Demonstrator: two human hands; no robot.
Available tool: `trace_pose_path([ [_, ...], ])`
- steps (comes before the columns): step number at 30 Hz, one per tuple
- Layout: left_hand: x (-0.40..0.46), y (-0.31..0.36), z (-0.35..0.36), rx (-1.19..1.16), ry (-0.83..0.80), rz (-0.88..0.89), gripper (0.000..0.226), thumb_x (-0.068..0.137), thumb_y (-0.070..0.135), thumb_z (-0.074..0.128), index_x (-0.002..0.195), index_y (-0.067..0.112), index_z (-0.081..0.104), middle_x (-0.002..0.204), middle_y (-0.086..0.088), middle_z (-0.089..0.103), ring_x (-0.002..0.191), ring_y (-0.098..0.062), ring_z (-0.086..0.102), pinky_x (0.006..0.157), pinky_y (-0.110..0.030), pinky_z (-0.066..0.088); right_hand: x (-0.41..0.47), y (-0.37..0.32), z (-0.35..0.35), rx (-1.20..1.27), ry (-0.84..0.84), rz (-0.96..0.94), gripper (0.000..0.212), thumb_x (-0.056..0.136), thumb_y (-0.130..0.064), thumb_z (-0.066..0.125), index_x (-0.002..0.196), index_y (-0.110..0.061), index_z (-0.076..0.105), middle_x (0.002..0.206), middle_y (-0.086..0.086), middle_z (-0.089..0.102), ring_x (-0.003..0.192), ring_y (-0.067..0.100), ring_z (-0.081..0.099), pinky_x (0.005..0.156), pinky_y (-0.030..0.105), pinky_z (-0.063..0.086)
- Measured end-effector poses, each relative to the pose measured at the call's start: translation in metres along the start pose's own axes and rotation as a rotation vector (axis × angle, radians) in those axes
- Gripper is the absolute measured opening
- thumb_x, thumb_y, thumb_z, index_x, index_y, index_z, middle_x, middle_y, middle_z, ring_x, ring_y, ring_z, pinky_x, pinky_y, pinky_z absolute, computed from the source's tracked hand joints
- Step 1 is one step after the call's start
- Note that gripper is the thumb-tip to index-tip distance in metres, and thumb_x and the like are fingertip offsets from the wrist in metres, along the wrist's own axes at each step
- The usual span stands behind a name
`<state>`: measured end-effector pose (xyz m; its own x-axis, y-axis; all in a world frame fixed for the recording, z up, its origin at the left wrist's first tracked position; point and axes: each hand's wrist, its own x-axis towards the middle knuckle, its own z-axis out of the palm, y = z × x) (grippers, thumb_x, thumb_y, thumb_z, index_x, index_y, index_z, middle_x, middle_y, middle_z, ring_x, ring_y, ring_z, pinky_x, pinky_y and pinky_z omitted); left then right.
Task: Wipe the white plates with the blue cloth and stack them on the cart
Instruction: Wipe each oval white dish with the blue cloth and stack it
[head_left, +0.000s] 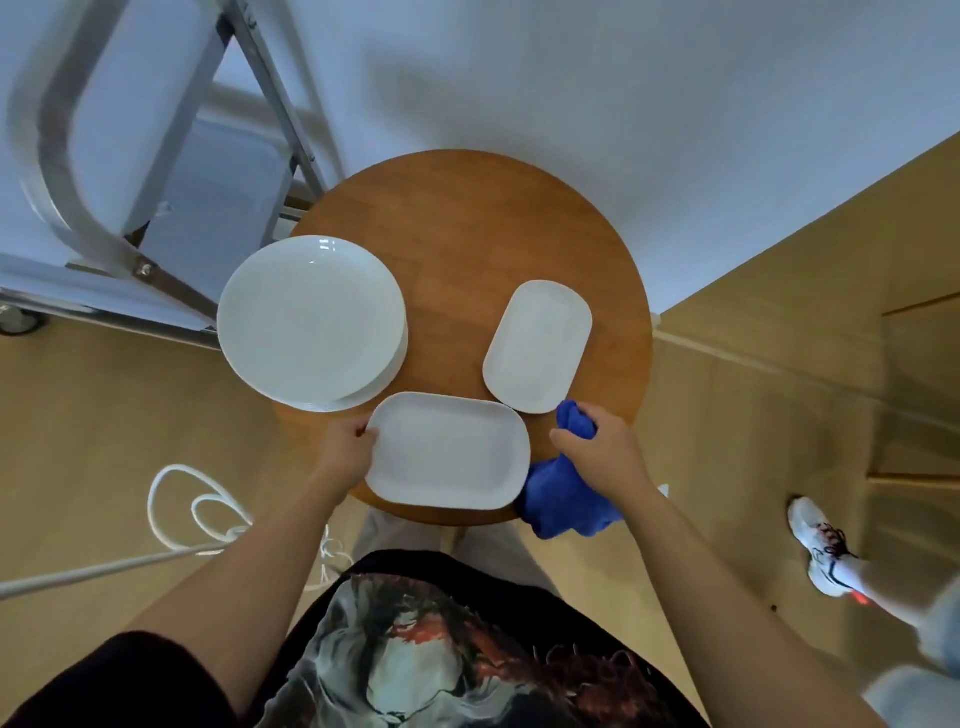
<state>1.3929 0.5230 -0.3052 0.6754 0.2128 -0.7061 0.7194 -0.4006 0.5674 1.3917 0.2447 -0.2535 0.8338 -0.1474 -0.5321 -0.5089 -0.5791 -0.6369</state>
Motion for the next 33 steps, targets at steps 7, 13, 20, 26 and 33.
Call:
trace_pose_path([
  [7,0.012,-0.005,0.005,0.534,0.193,0.177,0.025,0.094,0.008,0.048,0.110,0.002,0.066,0.107,-0.022,0.061,0.096,-0.036,0.057,0.075,-0.038,0.045,0.013,-0.001,0.008,-0.031,-0.025,0.013,0.009,0.080,-0.020,0.062,0.076,-0.023,0.055,0.068,-0.005,0.058,0.067,0.013,0.054,0.062,0.026,0.046],
  [13,0.021,0.002,0.011,0.778,0.095,0.096,0.025,0.093,0.009,0.043,0.102,0.004,0.066,0.107,-0.014,0.065,0.098,-0.028,0.060,0.077,-0.030,0.046,0.028,-0.006,0.009,-0.043,-0.030,0.002,0.008,0.083,-0.022,0.062,0.083,-0.026,0.055,0.074,-0.008,0.059,0.073,0.012,0.056,0.064,0.022,0.044],
  [20,0.029,0.061,0.050,0.969,0.071,0.230,0.021,0.094,0.027,0.047,0.099,0.010,0.059,0.101,-0.008,0.060,0.093,-0.022,0.058,0.071,-0.028,0.043,0.046,-0.007,0.003,0.012,0.020,0.031,0.010,0.084,-0.025,0.063,0.093,-0.026,0.059,0.083,-0.013,0.062,0.081,0.008,0.059,0.063,0.015,0.042],
  [26,0.075,0.085,0.100,0.539,-0.146,0.103,0.021,0.095,0.037,0.052,0.102,0.017,0.055,0.106,-0.005,0.063,0.085,-0.019,0.057,0.072,-0.026,0.041,0.060,-0.007,0.002,0.052,0.068,0.039,0.014,0.083,-0.027,0.064,0.094,-0.030,0.058,0.083,-0.018,0.062,0.081,0.003,0.059,0.064,0.011,0.040],
  [33,0.113,0.086,0.131,0.187,-0.199,-0.105,0.020,0.093,0.013,0.053,0.111,0.006,0.056,0.105,-0.011,0.060,0.088,-0.025,0.055,0.072,-0.033,0.044,0.092,-0.015,-0.008,0.122,0.112,0.065,0.028,0.082,-0.026,0.063,0.109,-0.023,0.060,0.095,-0.011,0.064,0.090,0.008,0.060,0.075,0.020,0.047],
])
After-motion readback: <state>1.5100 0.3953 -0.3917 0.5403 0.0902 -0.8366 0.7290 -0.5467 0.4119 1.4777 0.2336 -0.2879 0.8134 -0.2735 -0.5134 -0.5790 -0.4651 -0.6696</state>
